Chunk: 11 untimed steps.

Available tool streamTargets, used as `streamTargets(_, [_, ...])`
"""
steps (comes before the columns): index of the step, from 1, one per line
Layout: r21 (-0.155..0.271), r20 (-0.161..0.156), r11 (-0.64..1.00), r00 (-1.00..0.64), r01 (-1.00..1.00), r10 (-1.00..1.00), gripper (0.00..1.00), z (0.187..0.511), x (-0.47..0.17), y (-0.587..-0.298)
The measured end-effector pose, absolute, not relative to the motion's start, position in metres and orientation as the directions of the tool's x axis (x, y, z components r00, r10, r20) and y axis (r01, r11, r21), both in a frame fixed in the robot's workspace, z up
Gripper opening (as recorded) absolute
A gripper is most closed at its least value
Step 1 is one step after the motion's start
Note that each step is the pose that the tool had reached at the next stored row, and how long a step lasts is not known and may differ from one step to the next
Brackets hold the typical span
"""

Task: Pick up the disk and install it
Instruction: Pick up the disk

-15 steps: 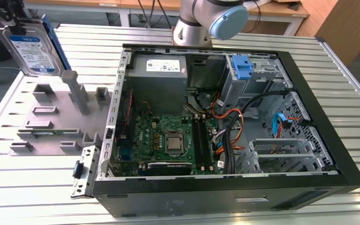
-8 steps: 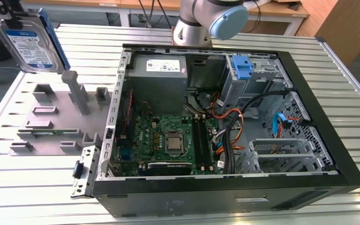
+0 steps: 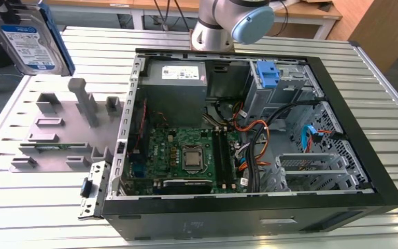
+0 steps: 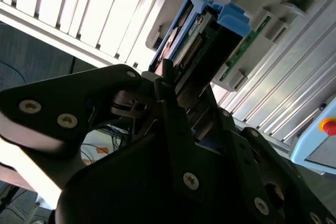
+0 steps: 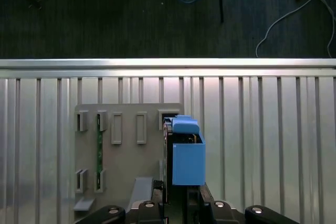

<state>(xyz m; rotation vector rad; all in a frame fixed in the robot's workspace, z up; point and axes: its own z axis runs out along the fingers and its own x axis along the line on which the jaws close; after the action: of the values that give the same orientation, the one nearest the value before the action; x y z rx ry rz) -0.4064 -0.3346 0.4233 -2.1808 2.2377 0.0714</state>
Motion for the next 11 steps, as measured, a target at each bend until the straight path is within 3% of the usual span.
streamTargets(11, [0.021, -0.044, 0.025, -0.026, -0.999, -0.999, 0.35, 0.442, -0.406, -0.335])
